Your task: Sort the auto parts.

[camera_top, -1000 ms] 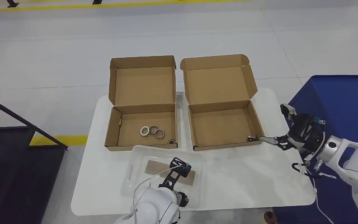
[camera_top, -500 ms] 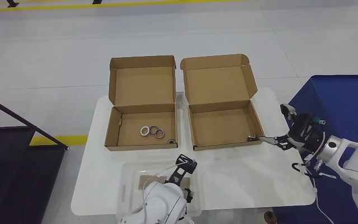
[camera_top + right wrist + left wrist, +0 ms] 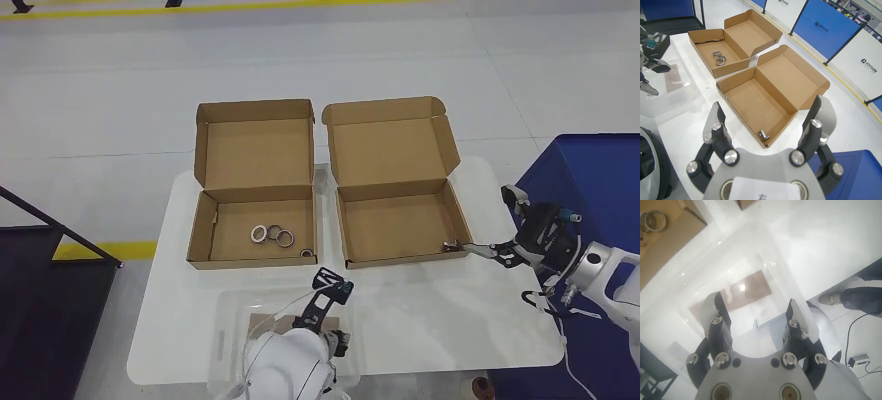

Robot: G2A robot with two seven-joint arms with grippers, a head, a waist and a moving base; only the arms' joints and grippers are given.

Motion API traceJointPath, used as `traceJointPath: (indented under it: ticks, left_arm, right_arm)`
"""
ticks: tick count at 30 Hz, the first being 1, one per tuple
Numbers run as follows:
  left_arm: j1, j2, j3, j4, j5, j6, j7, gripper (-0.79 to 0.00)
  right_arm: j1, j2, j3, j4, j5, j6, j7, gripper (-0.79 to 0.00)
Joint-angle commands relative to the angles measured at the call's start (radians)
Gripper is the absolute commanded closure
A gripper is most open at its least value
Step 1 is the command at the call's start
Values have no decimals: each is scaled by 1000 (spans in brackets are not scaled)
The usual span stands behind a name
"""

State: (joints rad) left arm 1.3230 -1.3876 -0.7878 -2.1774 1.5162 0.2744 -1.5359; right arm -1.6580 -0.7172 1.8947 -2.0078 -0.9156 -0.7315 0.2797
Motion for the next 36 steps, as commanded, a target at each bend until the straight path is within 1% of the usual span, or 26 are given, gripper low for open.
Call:
traceJointPath:
  ticks: [1, 3, 5, 6, 8, 11, 14, 16, 18, 20, 21, 22, 23, 27, 28, 30, 31, 33, 35, 36]
  left_arm:
    - [17, 5, -22, -90, -8, -15, 0, -511]
    - [44, 13, -59, -173, -13, -42, 0, -514]
    - [20, 11, -104, -173, -70, -52, 17, -425]
    - [10, 10, -136, -173, -103, -57, 43, -400]
    - [16, 13, -203, -173, -172, -80, 95, -379]
    - [54, 23, -325, -173, -286, -138, 149, -348]
    - [109, 36, -423, -173, -395, -233, 163, -339]
    - [146, 43, -484, -173, -452, -264, 161, -305]
    - [173, 50, -533, -173, -463, -283, 161, -271]
    - [191, 54, -556, -173, -474, -287, 157, -268]
    - [196, 56, -563, -173, -479, -286, 148, -206]
    - [198, 58, -569, -173, -469, -279, 129, -228]
    - [198, 59, -569, -173, -463, -278, 121, -570]
    - [198, 59, -569, -173, -463, -278, 121, -570]
    - [199, 59, -570, -169, -460, -277, 128, -785]
    - [209, 61, -570, -148, -423, -258, 148, -785]
    - [209, 61, -570, -152, -410, -233, 153, -785]
    - [216, 63, -587, -173, -399, -191, 129, -785]
    - [210, 67, -612, -173, -388, -175, 91, -785]
    - [204, 68, -627, -173, -389, -163, 68, -727]
  right_arm:
    - [0, 0, 0, 0, 0, 0, 0, -785]
    - [0, 0, 0, 0, 0, 0, 0, -785]
    - [0, 0, 0, 0, 0, 0, 0, -785]
    - [0, 0, 0, 0, 0, 0, 0, -785]
    - [0, 0, 0, 0, 0, 0, 0, -785]
    - [0, 0, 0, 0, 0, 0, 0, -785]
    - [0, 0, 0, 0, 0, 0, 0, -785]
    - [0, 0, 0, 0, 0, 0, 0, -785]
    - [0, 0, 0, 0, 0, 0, 0, -785]
    - [0, 0, 0, 0, 0, 0, 0, -785]
    - [0, 0, 0, 0, 0, 0, 0, -785]
    - [0, 0, 0, 0, 0, 0, 0, -785]
    - [0, 0, 0, 0, 0, 0, 0, -785]
    - [0, 0, 0, 0, 0, 0, 0, -785]
    - [0, 0, 0, 0, 0, 0, 0, -785]
    - [0, 0, 0, 0, 0, 0, 0, -785]
    - [0, 0, 0, 0, 0, 0, 0, -785]
    - [0, 0, 0, 0, 0, 0, 0, -785]
    - [0, 0, 0, 0, 0, 0, 0, -785]
    - [0, 0, 0, 0, 0, 0, 0, -785]
